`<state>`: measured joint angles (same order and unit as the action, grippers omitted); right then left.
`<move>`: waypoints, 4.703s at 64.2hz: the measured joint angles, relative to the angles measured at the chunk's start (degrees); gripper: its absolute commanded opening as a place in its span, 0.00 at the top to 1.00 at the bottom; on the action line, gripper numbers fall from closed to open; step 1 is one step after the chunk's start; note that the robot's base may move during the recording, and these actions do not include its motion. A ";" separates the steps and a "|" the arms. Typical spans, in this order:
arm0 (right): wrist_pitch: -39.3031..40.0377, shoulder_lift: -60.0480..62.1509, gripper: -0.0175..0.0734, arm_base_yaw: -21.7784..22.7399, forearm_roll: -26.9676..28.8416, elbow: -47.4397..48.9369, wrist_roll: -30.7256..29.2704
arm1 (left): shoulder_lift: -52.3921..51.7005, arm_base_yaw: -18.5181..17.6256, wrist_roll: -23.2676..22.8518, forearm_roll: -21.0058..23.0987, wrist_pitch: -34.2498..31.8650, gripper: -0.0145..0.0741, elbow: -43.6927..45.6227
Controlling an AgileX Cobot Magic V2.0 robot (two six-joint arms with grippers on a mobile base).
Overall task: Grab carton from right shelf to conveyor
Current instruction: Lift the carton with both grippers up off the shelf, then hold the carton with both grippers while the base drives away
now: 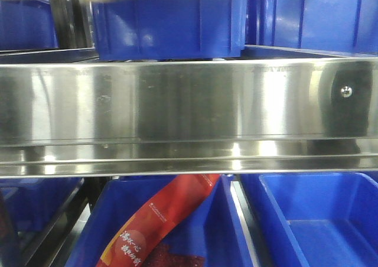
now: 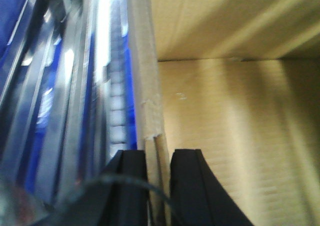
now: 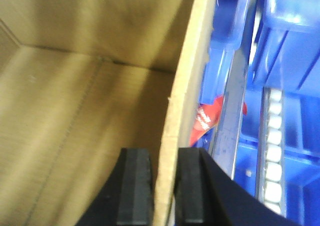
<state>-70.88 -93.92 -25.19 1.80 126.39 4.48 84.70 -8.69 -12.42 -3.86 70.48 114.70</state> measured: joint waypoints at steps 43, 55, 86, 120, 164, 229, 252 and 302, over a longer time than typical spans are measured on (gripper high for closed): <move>-0.99 18.69 0.87 0.33 -2.26 -23.43 0.13 | -8.50 -17.75 -7.28 -8.23 1.10 0.85 -11.40; -0.99 18.69 0.87 0.33 -2.26 -23.52 0.13 | -8.50 -17.90 -7.65 -8.66 1.10 0.85 -11.63; -0.99 18.69 0.87 0.33 -2.26 -23.52 0.13 | -8.50 -17.98 -7.74 -8.79 1.10 0.85 -11.63; -0.99 18.69 0.87 0.33 -2.26 -23.52 0.13 | -8.50 -17.98 -7.74 -8.79 1.10 0.85 -11.63; -0.99 18.69 0.87 0.33 -2.26 -23.52 0.02 | -8.50 -18.02 -7.74 -8.79 1.10 0.85 -11.63; -1.11 18.58 0.87 0.33 -2.14 -23.52 0.02 | -8.72 -18.02 -7.74 -9.01 1.10 0.85 -11.76; -1.11 18.58 0.87 0.33 -2.14 -23.52 0.02 | -8.72 -18.11 -7.85 -9.01 1.10 0.85 -11.76; -1.11 18.58 0.87 0.33 -2.14 -23.52 0.02 | -8.72 -18.11 -7.85 -9.01 1.10 0.85 -11.76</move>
<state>-71.99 -75.34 -24.86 -0.34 102.88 4.50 75.98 -26.80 -20.28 -12.86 71.58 102.94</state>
